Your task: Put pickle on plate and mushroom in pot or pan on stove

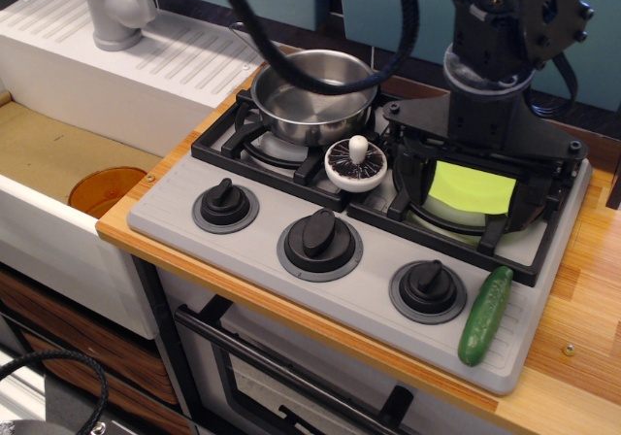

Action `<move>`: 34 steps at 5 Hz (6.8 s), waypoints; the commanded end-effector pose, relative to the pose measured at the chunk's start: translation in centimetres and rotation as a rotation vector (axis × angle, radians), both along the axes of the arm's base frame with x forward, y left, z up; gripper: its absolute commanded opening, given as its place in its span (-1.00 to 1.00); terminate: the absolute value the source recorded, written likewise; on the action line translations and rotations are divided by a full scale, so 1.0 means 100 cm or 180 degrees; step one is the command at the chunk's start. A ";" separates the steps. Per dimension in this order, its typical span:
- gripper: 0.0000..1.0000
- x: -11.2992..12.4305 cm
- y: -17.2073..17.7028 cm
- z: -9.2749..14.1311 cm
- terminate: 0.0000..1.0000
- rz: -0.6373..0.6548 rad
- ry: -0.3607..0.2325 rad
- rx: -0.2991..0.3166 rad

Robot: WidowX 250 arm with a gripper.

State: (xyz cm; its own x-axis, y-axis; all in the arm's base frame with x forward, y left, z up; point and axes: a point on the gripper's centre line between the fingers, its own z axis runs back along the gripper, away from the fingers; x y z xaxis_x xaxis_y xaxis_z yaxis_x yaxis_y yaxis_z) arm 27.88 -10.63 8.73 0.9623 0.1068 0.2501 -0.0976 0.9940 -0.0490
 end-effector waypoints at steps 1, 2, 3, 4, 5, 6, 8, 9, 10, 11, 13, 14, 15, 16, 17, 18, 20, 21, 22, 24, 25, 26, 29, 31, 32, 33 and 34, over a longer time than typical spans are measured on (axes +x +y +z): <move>1.00 0.000 0.000 0.000 -1.00 0.0000 0.0000 0.0000; 1.00 0.009 -0.004 -0.015 -1.00 -0.0011 -0.0099 -0.0065; 1.00 0.011 -0.011 -0.021 -1.00 -0.0001 -0.0178 -0.0017; 1.00 0.010 -0.014 -0.026 -1.00 0.0025 -0.0226 0.0021; 1.00 0.004 -0.020 -0.029 -1.00 0.0037 -0.0242 0.0009; 1.00 -0.002 -0.025 -0.033 -1.00 0.0033 -0.0259 -0.0023; 1.00 -0.005 -0.038 -0.053 -1.00 0.0046 -0.0384 -0.0056; 1.00 -0.002 -0.040 -0.060 -1.00 0.0023 -0.0421 -0.0071; -1.00 0.000 -0.039 -0.064 -1.00 0.0032 -0.0430 -0.0070; -1.00 -0.003 -0.039 -0.062 -1.00 0.0010 -0.0391 -0.0074; -1.00 -0.008 -0.039 -0.042 -1.00 0.0012 -0.0269 -0.0270; -1.00 0.001 -0.038 -0.002 -1.00 0.0052 -0.0011 -0.0332; -1.00 0.024 -0.032 0.011 -1.00 0.0034 0.0082 -0.0275; -1.00 0.051 -0.021 0.011 -1.00 -0.0016 0.0071 -0.0285; -1.00 0.076 -0.007 0.002 -1.00 -0.0104 0.0021 -0.0323; -1.00 0.088 -0.001 -0.008 -1.00 -0.0138 -0.0045 -0.0371; -1.00 0.103 0.002 -0.018 -1.00 -0.0192 -0.0135 -0.0419; -1.00 0.112 0.007 -0.020 -1.00 -0.0257 -0.0154 -0.0468; 1.00 0.114 0.010 -0.021 -1.00 -0.0301 -0.0149 -0.0461; 1.00 0.096 0.015 0.007 -1.00 -0.0306 -0.0008 -0.0491; 1.00 0.084 0.023 0.031 -1.00 -0.0293 0.0130 -0.0411; 1.00 0.084 0.023 0.031 -1.00 -0.0293 0.0130 -0.0411; 1.00 0.084 0.023 0.031 -1.00 -0.0293 0.0130 -0.0411; 1.00 0.073 0.045 0.031 -1.00 -0.0302 -0.0019 -0.0065; 1.00 0.066 0.053 0.027 -1.00 -0.0253 -0.0053 0.0014; 1.00 0.060 0.061 0.021 -1.00 -0.0241 -0.0063 0.0122; 1.00 0.051 0.073 0.015 -1.00 -0.0245 -0.0098 0.0131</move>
State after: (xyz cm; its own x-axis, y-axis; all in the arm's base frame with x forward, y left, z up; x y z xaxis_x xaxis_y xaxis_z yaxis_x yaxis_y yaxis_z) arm 32.30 -3.26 8.27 0.9727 0.0210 0.2312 -0.0204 0.9998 -0.0047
